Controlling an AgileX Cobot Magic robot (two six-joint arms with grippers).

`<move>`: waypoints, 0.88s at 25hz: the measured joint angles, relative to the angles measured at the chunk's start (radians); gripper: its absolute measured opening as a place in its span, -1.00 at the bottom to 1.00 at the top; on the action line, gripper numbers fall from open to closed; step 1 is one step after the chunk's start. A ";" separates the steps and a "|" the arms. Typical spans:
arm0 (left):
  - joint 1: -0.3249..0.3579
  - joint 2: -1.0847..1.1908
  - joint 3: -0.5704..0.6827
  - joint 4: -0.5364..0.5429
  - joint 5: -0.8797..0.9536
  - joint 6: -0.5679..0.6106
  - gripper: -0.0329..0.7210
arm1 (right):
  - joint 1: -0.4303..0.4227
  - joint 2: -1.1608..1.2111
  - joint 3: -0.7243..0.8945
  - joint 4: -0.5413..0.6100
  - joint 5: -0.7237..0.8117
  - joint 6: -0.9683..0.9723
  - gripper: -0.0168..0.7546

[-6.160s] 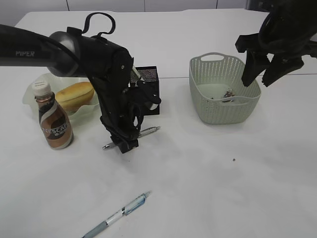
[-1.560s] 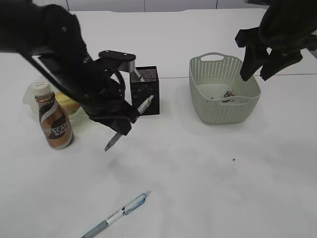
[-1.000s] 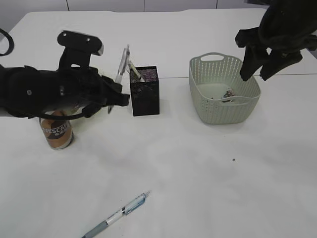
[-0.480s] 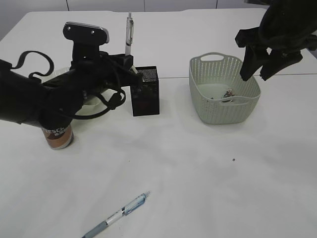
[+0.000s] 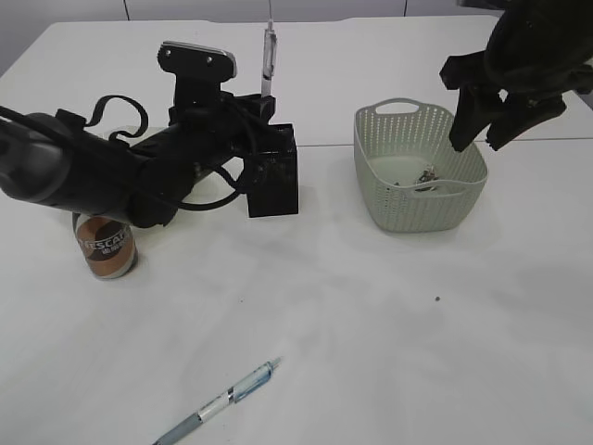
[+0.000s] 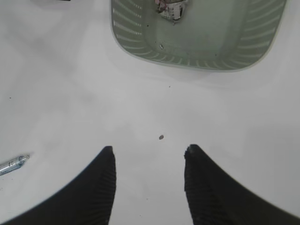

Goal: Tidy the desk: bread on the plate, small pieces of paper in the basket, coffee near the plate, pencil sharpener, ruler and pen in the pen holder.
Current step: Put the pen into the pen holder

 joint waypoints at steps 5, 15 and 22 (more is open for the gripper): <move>0.000 0.051 -0.038 0.015 0.000 -0.002 -0.74 | 0.000 0.000 0.000 0.000 0.000 -0.004 -0.04; 0.000 0.076 -0.062 0.020 -0.002 -0.002 -0.73 | 0.000 0.000 0.000 0.000 0.000 -0.008 -0.04; 0.000 0.078 -0.068 0.022 0.000 -0.002 -0.73 | 0.000 0.000 0.000 0.000 0.000 -0.008 -0.04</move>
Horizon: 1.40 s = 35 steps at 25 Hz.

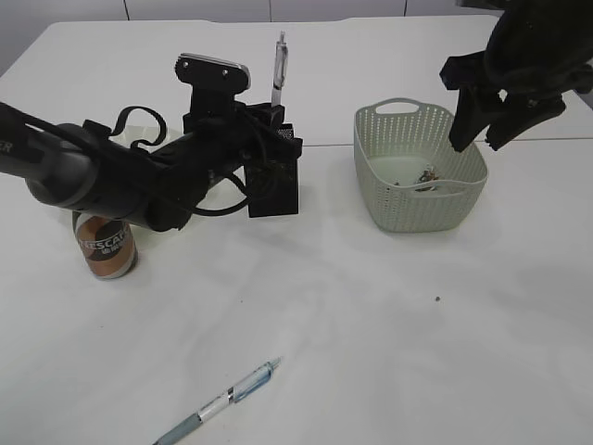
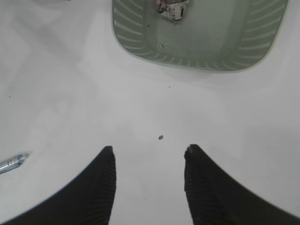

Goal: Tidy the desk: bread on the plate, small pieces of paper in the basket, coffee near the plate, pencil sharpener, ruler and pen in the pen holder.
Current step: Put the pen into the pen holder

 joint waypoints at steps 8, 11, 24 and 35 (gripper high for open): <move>0.000 0.002 -0.005 0.000 0.000 0.000 -0.72 | 0.000 0.000 0.000 0.000 0.000 -0.002 -0.04; 0.000 0.018 -0.022 0.004 0.000 0.000 -0.72 | 0.000 0.000 0.000 0.000 0.000 -0.002 -0.04; 0.000 0.038 -0.032 0.007 0.002 0.000 -0.69 | 0.000 0.000 0.000 0.000 0.000 -0.002 -0.04; 0.000 0.038 -0.032 0.007 0.004 0.000 -0.52 | 0.000 0.000 -0.002 0.000 0.000 -0.003 -0.04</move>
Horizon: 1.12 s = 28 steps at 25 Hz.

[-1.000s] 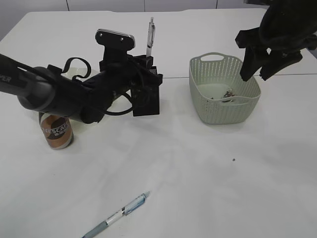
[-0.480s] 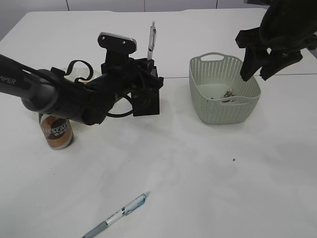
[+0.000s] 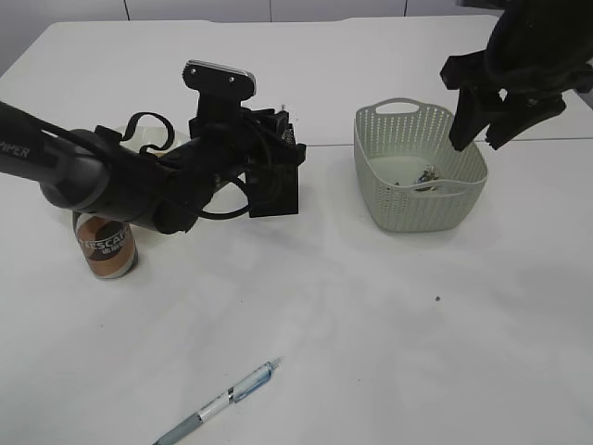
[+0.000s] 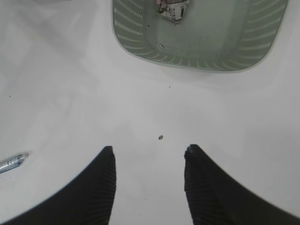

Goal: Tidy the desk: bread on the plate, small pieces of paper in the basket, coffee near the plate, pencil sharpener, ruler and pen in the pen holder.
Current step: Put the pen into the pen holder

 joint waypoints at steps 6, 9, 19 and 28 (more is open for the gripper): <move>0.000 0.000 -0.001 -0.002 -0.002 0.000 -0.29 | 0.000 0.000 -0.022 0.000 0.000 -0.002 -0.04; 0.000 -0.006 -0.001 -0.003 -0.001 0.000 -0.25 | 0.000 0.000 -0.039 0.000 0.000 -0.004 -0.04; 0.000 -0.211 -0.001 0.024 0.398 0.000 -0.23 | 0.000 0.000 -0.058 0.030 0.002 -0.006 -0.04; -0.019 -0.439 -0.001 0.036 1.055 0.000 -0.23 | 0.000 0.000 -0.058 0.040 0.002 -0.006 -0.04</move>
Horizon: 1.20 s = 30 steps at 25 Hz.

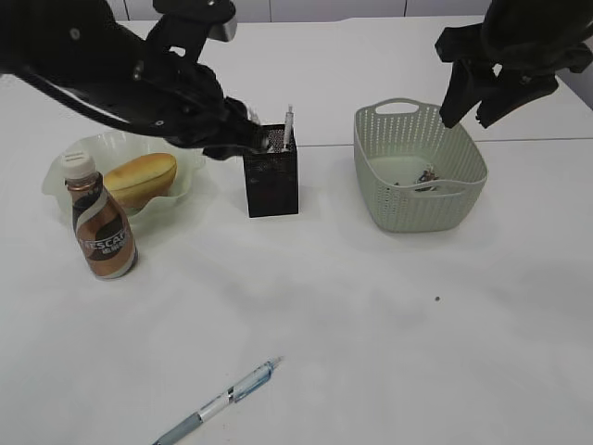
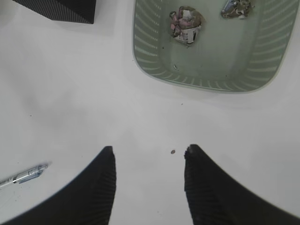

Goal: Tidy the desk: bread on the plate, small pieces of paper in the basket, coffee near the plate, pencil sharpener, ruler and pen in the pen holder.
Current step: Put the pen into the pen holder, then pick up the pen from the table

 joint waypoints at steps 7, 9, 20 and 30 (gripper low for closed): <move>-0.072 -0.055 0.000 0.004 0.490 0.000 -0.23 | 0.000 0.000 0.000 0.002 0.000 0.000 -0.04; -0.102 -0.055 0.000 0.004 0.596 0.000 -0.23 | 0.000 0.000 0.000 0.002 0.000 0.000 -0.04; -0.233 -0.012 0.000 0.014 0.780 -0.002 -0.15 | 0.000 0.000 0.000 0.005 0.000 -0.003 -0.04; -0.289 0.122 0.002 0.080 0.746 -0.140 -0.08 | 0.000 0.000 0.000 0.008 0.000 -0.003 -0.04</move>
